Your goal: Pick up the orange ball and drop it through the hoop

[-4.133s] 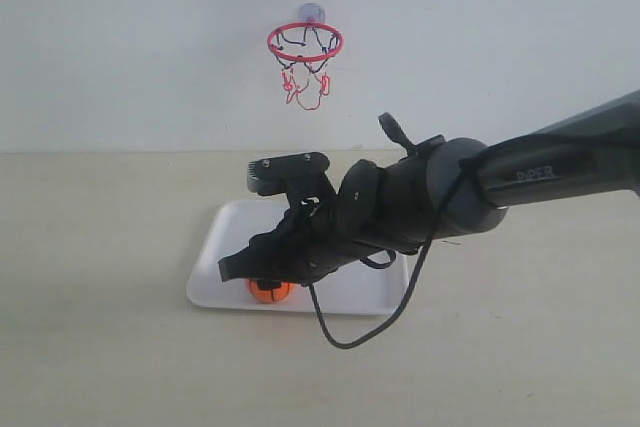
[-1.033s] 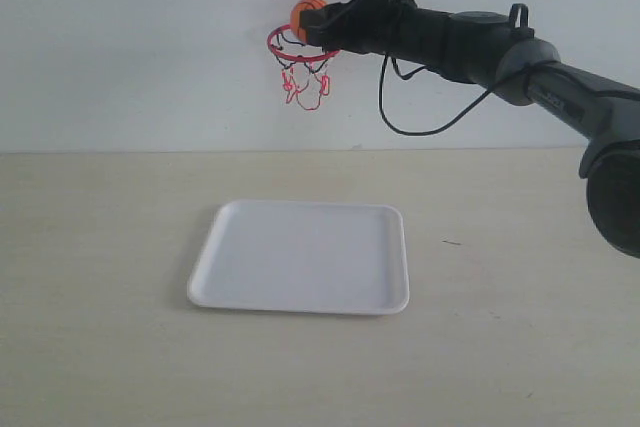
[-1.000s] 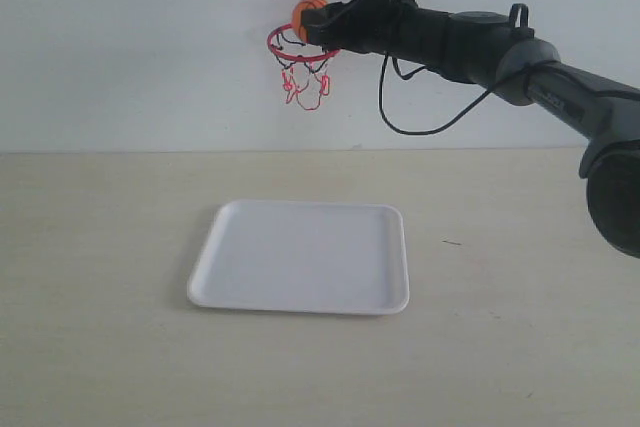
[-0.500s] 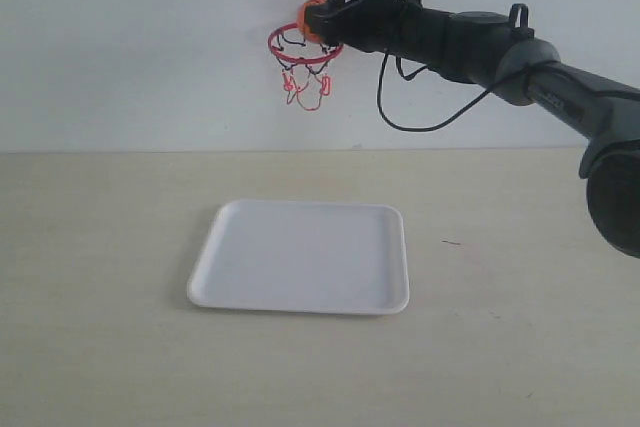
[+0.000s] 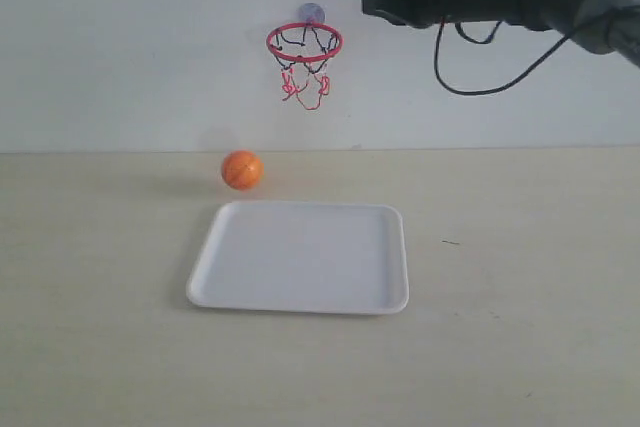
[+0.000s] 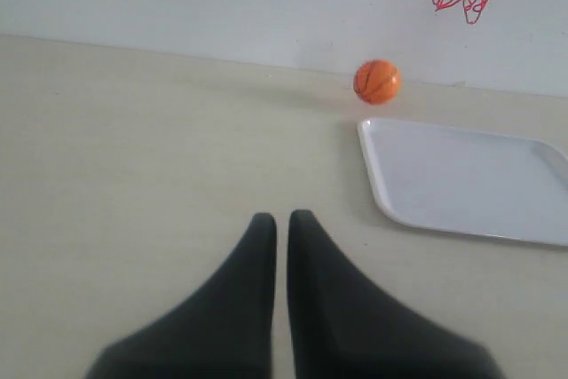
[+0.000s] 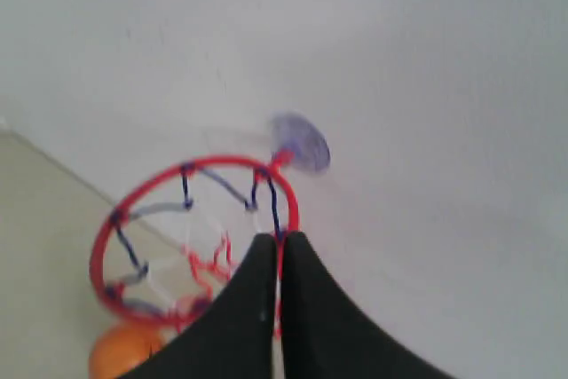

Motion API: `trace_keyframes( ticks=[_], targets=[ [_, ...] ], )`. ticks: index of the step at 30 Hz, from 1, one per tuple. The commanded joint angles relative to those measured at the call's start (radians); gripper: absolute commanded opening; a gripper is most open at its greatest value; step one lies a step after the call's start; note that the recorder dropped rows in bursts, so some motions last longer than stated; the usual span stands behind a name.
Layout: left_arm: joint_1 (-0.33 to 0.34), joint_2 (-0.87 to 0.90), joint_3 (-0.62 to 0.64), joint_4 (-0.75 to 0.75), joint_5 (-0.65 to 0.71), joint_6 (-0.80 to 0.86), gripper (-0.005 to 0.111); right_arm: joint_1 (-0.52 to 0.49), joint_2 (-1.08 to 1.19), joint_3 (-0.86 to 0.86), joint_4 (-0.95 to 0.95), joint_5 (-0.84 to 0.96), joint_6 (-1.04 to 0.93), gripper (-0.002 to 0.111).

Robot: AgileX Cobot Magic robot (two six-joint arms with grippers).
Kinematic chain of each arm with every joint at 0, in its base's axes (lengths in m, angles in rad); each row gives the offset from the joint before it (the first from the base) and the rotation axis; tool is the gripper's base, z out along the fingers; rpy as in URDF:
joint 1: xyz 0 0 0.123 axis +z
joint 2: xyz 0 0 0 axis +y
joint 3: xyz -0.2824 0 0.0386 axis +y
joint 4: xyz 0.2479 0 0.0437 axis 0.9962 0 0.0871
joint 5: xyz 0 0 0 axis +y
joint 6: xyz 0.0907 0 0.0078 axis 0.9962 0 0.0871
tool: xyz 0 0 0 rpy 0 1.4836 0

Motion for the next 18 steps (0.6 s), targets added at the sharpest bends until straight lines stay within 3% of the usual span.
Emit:
trace_keyframes(
  ticks=[1, 3, 7, 18],
  targets=[
    [0.001, -0.002, -0.003, -0.002, -0.009, -0.004, 0.004, -0.111, -0.018, 0.009, -0.242, 0.364, 0.298, 0.001],
    [0.001, -0.002, -0.003, -0.002, -0.009, -0.004, 0.004, -0.168, -0.018, 0.036, -0.256, 0.499, 0.452, 0.001],
    [0.001, -0.002, -0.003, -0.002, -0.009, -0.004, 0.004, -0.213, -0.061, 0.12, -0.254, 0.499, 0.672, 0.001],
    [0.001, -0.002, -0.003, -0.002, -0.009, -0.004, 0.004, -0.217, -0.517, 0.809, -0.337, 0.499, 0.477, 0.001]
  ],
)
